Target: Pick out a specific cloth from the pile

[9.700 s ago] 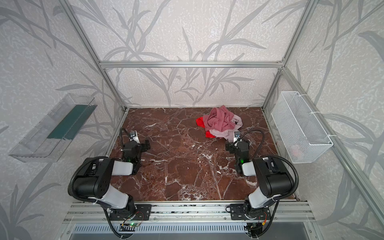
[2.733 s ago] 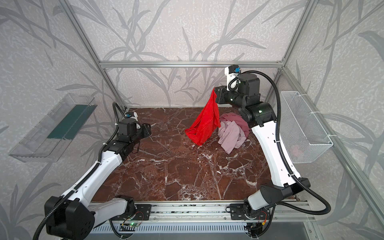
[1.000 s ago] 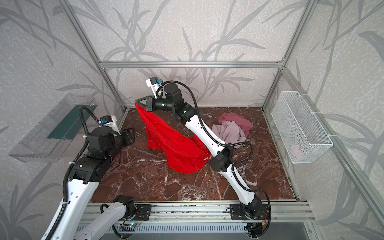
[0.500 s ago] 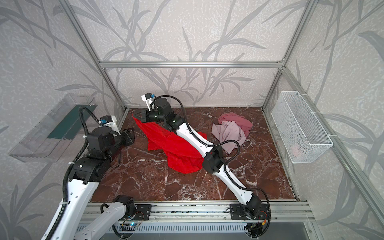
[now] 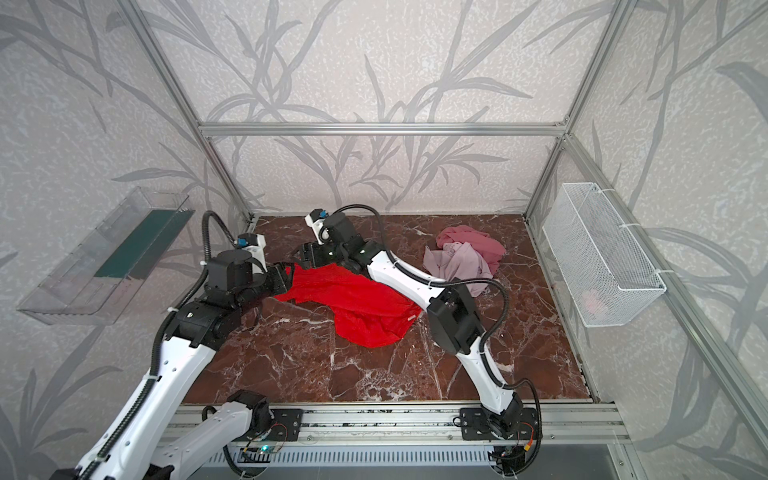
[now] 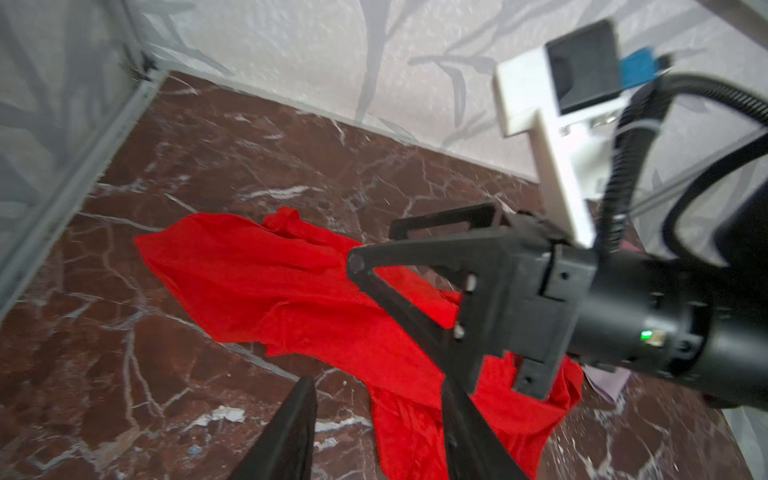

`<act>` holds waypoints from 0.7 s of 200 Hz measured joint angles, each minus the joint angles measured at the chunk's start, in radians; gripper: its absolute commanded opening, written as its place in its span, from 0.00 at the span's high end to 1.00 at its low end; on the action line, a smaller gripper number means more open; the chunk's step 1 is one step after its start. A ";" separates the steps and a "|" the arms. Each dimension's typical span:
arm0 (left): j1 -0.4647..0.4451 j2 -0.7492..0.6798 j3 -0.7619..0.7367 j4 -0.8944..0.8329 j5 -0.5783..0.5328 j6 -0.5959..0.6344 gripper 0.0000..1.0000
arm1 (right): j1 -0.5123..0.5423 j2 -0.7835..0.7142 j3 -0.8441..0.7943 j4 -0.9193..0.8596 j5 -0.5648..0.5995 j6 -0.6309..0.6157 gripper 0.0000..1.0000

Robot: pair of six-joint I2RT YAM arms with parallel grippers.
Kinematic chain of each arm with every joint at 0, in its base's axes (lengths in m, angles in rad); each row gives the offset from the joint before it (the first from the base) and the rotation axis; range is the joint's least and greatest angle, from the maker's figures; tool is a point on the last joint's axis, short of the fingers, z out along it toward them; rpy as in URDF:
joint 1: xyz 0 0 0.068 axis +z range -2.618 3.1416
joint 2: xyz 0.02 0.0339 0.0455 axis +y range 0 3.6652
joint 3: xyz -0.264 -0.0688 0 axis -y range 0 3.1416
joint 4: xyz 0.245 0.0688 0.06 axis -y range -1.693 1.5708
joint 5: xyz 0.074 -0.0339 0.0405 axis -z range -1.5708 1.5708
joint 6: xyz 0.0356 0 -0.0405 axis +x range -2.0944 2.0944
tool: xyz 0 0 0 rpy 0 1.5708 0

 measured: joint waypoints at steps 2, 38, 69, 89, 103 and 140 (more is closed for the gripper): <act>-0.013 0.009 -0.004 0.007 0.001 -0.002 0.53 | -0.006 -0.031 -0.037 0.006 0.009 -0.005 0.21; -0.200 0.171 -0.053 0.130 0.031 -0.014 0.47 | -0.140 -0.521 -0.562 0.079 0.155 -0.064 0.21; -0.356 0.413 -0.026 0.235 0.056 -0.017 0.43 | -0.287 -0.883 -0.847 0.042 0.233 -0.048 0.21; -0.432 0.586 0.042 0.283 0.079 -0.010 0.43 | -0.389 -1.063 -0.999 -0.023 0.243 -0.031 0.21; -0.469 0.691 0.102 0.309 0.100 -0.006 0.43 | -0.445 -1.154 -1.070 -0.094 0.253 -0.029 0.21; -0.512 0.904 0.274 0.355 0.167 -0.001 0.44 | -0.504 -1.339 -1.143 -0.274 0.275 -0.042 0.21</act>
